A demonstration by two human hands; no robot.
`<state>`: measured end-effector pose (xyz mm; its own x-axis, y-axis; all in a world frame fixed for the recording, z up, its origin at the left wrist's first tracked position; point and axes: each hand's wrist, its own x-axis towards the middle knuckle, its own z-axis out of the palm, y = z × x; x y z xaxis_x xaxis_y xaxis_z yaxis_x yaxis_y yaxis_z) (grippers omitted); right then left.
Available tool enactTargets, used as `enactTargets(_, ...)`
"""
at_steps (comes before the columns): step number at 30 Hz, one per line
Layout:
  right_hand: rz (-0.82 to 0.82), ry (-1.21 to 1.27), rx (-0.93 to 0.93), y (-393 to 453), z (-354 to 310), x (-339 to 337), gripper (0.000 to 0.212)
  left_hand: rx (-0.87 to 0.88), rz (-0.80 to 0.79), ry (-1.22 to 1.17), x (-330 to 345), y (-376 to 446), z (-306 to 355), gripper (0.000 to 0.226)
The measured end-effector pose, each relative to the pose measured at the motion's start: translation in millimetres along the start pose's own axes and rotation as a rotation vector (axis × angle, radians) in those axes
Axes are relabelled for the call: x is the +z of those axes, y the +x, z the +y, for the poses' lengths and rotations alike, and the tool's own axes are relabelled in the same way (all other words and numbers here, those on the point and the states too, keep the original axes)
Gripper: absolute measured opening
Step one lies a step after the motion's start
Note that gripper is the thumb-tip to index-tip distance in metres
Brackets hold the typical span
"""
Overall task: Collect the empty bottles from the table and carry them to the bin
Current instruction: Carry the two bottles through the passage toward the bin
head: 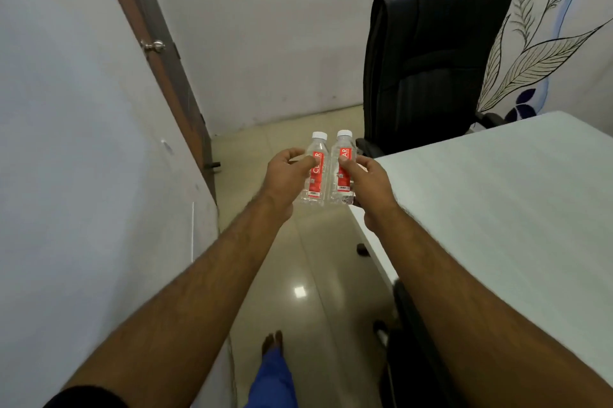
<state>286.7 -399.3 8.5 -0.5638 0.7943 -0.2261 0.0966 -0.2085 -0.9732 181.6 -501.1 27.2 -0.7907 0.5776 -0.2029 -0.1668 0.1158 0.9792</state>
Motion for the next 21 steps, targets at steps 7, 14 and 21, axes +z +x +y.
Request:
enactTargets(7,0.109,0.077,0.077,143.4,-21.7,90.7,0.044,-0.083,-0.068,0.006,-35.3,178.4,35.0,0.016)
enactTargets(14,0.152,0.137,0.081,272.5,-63.3,148.0,0.033,-0.078,-0.077,0.041,-51.0,338.8,67.2,0.019)
enactTargets(21,0.154,0.177,0.098,446.5,-70.4,183.1,0.028,-0.067,-0.096,0.042,-34.9,523.5,78.6,0.027)
